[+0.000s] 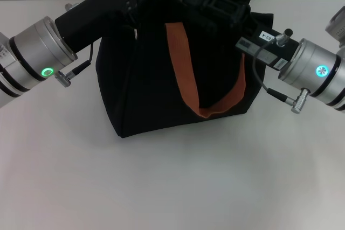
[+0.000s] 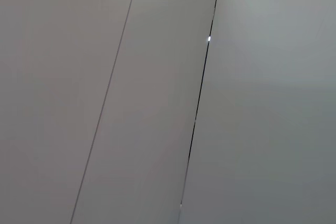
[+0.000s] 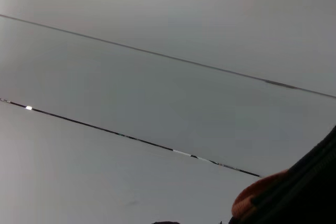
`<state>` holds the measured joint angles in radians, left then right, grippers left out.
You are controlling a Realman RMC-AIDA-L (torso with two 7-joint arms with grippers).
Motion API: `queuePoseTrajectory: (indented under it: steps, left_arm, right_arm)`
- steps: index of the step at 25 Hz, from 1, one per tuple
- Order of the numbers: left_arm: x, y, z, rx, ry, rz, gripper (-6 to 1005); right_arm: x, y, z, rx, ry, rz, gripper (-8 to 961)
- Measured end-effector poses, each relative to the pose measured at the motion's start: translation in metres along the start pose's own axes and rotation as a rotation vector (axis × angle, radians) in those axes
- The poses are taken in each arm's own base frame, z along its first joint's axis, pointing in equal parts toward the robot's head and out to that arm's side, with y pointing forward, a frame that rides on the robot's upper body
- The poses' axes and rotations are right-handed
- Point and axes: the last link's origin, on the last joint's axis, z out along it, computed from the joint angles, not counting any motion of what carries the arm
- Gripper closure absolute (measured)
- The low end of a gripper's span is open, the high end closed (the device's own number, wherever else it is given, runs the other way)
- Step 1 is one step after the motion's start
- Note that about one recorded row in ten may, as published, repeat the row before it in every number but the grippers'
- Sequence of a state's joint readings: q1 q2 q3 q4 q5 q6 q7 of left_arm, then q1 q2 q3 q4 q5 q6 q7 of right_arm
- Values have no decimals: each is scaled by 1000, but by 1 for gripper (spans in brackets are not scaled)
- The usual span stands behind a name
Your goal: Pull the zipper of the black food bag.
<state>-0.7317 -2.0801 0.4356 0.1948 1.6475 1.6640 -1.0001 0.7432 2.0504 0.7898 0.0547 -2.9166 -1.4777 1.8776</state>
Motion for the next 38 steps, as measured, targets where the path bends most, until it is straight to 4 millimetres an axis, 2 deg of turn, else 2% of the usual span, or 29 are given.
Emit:
queuePoseTrajectory:
  steps: [10, 25, 38]
  left_arm:
    - [0, 0, 0, 0, 0, 1, 905]
    - [1, -2, 0, 12, -3, 8, 905]
    - [0, -4, 0, 23, -5, 18, 906]
  right_arm:
    - [-1, 8, 12, -28, 52, -24, 430]
    - [0, 7, 13, -22, 69, -32, 436]
    - [-1, 10, 21, -15, 114, -54, 437]
